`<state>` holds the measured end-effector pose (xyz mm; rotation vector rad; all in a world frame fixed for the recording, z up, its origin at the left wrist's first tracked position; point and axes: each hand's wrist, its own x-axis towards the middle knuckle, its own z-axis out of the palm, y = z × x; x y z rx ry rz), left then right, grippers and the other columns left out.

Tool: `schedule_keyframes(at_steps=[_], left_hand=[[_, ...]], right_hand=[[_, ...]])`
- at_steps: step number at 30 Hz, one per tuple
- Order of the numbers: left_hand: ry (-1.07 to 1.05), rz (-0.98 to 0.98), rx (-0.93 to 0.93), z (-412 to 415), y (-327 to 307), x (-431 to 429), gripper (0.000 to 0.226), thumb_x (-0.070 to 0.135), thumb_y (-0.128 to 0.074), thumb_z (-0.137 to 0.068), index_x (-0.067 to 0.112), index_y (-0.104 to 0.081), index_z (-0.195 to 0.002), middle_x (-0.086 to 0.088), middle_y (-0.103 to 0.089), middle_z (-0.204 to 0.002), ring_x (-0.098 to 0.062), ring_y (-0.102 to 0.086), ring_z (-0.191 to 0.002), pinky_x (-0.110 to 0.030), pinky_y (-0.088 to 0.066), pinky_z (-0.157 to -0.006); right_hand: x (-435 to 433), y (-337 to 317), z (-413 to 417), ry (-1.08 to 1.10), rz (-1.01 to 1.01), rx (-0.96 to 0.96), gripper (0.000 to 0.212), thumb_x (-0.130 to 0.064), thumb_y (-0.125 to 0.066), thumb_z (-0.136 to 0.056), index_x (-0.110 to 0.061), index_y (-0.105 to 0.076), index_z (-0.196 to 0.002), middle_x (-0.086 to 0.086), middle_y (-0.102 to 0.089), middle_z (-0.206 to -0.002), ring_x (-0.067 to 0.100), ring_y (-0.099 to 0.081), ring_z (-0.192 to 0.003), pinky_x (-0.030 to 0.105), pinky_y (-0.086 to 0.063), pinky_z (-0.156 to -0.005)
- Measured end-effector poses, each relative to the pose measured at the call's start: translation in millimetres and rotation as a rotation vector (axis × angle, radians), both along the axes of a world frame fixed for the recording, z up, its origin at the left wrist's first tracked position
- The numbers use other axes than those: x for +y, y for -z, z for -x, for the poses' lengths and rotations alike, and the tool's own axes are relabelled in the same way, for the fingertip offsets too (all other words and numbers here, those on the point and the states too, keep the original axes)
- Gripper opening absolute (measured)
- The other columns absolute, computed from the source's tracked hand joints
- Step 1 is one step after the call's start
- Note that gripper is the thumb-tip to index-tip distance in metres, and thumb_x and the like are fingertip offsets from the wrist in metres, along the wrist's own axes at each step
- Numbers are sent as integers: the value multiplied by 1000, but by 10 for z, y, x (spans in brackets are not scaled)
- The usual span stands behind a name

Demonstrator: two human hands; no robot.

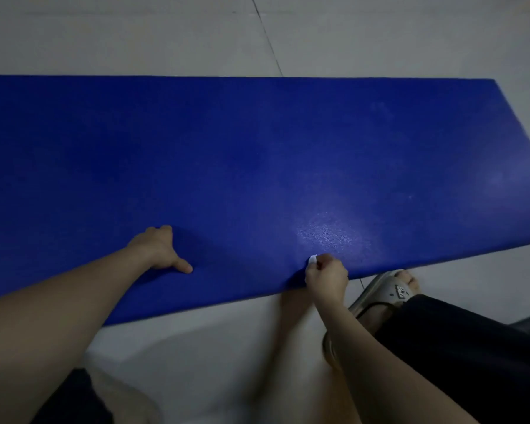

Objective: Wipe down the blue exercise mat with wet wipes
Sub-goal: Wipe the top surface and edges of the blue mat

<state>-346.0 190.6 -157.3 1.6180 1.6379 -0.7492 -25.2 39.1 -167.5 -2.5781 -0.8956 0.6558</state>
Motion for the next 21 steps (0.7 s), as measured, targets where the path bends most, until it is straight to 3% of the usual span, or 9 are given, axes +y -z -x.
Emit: schedule_keyframes(at_steps=[4,12,17,21], left_hand=[[-2,9,20,-41,-38,-1,122,70,-86,-57,15,-30,-151,-10,-40,-149,-30,-48,-129,-42,-50,-100],[-6,7,30,-84,-87,-2,124,70,-86,-58,15,-28,-152,-9,-40,-149,-30,-48,-130,-41,-50,-100],[8,2,48,-114,-118,-5,119,68,-86,-60,15,-30,-151,-9,-41,-149,-31,-49,-129,-41,-50,-98],[6,8,53,-121,-128,-11,119,68,-86,-61,14,-29,-151,-9,-41,-149,-30,-49,-129,-40,-51,-97]], right_hand=[[10,75,165,3,-10,143,25,-30,-60,-93,-11,-72,-82,2,-73,-73,24,-70,-75,32,-56,-76],[-30,36,1074,-293,-58,199,13,-21,-59,-97,-13,-68,-94,5,-64,-92,19,-55,-76,24,-35,-70],[-33,25,1238,-473,-94,176,19,-25,-56,-100,-11,-63,-89,4,-57,-90,24,-56,-73,31,-42,-67],[25,27,872,-500,-54,26,16,-28,-56,-98,-14,-59,-93,5,-58,-97,25,-56,-75,33,-40,-65]])
